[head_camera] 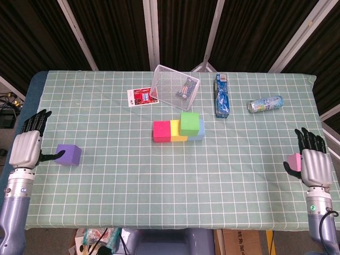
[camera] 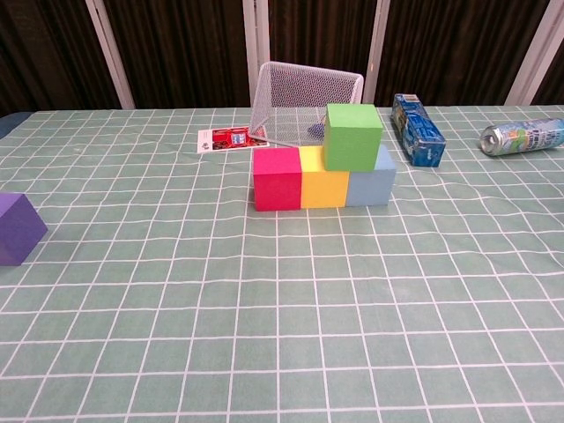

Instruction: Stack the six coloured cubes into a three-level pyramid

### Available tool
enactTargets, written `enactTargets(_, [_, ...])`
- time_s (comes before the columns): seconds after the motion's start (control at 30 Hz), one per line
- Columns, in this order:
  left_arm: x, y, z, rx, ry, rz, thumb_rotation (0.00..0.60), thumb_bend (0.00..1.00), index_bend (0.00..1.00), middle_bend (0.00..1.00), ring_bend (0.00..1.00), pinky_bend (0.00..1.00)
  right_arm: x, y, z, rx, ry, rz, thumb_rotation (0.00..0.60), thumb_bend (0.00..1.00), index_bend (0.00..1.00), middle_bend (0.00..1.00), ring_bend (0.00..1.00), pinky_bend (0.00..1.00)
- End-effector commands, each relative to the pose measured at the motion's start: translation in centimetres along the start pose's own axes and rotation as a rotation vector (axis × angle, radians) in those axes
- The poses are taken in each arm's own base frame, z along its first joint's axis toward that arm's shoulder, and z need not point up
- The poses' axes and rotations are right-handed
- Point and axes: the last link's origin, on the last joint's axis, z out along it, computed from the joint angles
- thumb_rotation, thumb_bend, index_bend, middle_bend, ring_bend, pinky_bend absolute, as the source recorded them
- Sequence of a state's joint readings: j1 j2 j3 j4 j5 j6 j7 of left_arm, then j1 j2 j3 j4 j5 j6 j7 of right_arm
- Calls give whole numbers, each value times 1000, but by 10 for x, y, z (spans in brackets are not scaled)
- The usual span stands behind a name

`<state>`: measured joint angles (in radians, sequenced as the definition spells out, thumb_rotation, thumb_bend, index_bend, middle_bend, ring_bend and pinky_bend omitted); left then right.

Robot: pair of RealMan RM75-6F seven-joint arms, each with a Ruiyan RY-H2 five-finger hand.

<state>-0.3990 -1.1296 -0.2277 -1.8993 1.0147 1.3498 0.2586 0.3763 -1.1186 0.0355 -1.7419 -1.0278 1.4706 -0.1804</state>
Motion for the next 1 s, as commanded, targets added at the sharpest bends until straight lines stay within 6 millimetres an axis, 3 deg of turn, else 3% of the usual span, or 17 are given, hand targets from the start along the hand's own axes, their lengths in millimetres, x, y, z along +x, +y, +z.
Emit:
enactTargets(0.03, [-2, 0, 0, 8, -14, 33, 600, 67, 0, 0, 0, 0, 0, 0, 0, -1, 0, 9, 600, 299, 0, 0, 0, 0])
enactTargets(0.43, [-19, -7, 7, 64, -107, 147, 600, 68, 0, 83, 0, 1, 4, -2, -1, 13, 2, 56, 600, 299, 0, 0, 0, 0])
enactTargets(0.67, [-22, -9, 7, 81, -121, 183, 600, 68, 0, 77, 0, 1, 5, -4, -3, 26, -8, 81, 600, 299, 0, 0, 0, 0])
enactTargets(0.77, [-21, -8, 4, 84, -108, 175, 600, 68, 0, 23, 0, 1, 5, -6, -4, 36, -17, 84, 600, 298, 0, 0, 0, 0])
enactTargets(1.0, [-7, -1, -1, 56, -20, 108, 600, 68, 0, 0, 0, 0, 1, -8, -7, 47, -44, 93, 600, 299, 0, 0, 0, 0])
